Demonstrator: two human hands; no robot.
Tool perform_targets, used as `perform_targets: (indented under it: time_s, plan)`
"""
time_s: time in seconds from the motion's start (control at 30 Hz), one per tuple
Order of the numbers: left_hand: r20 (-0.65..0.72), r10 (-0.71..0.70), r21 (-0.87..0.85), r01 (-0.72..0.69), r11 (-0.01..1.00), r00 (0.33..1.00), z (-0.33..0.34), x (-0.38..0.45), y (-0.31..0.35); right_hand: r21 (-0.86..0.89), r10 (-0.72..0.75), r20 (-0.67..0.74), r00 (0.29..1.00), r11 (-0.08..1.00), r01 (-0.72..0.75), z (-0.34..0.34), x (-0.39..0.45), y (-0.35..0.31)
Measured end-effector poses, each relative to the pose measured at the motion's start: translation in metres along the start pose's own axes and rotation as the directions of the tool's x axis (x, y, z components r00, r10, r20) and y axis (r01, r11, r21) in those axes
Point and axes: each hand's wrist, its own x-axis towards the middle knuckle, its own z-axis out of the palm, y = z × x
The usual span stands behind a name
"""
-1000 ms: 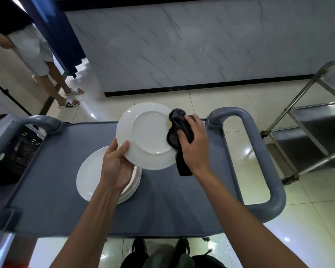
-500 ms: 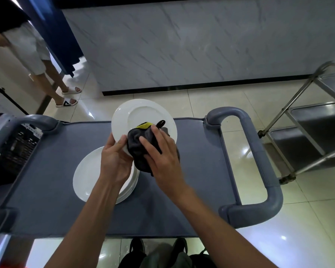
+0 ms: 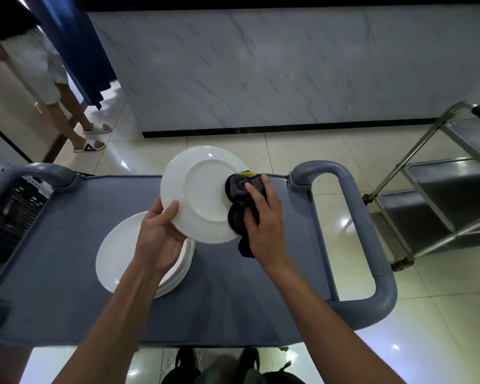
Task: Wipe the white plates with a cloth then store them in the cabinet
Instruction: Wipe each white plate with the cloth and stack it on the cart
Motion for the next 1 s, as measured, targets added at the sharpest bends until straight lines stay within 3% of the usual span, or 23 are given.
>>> perform_targets:
  time_s: [0.2, 0.33, 0.47, 0.57, 0.67, 0.8, 1.0]
  plan:
    - [-0.026, 0.005, 0.073, -0.003, 0.997, 1.000, 0.003, 0.002, -0.005, 0.056, 0.154, 0.008, 0.988, 0.986, -0.154, -0.017, 0.014, 0.008]
    - [-0.006, 0.164, 0.342, -0.152, 0.927, 0.986, 0.012, 0.006, -0.012, 0.030, 0.167, 0.001, 0.986, 0.985, -0.167, -0.026, 0.011, 0.013]
    - [0.136, 0.303, 0.704, -0.307, 0.640, 0.943, 0.021, 0.019, -0.020, 0.008, 0.179, 0.001, 0.984, 0.984, -0.179, -0.035, 0.007, 0.016]
    - [0.282, 0.321, 0.861, -0.386, 0.332, 0.904, 0.024, 0.029, -0.028, -0.024, 0.178, 0.007, 0.984, 0.984, -0.178, -0.043, 0.001, 0.019]
    - [0.435, 0.256, 0.878, -0.470, 0.093, 0.863, 0.028, 0.034, -0.039, -0.071, 0.191, 0.017, 0.981, 0.979, -0.189, -0.052, -0.006, 0.023]
    - [0.577, 0.161, 0.816, -0.572, -0.081, 0.801, 0.033, 0.036, -0.053, -0.139, 0.214, 0.015, 0.977, 0.968, -0.210, -0.064, -0.016, 0.030]
    - [0.645, 0.066, 0.734, -0.594, -0.329, 0.761, 0.035, 0.039, -0.076, -0.238, 0.240, 0.067, 0.969, 0.947, -0.218, -0.077, -0.025, 0.035]
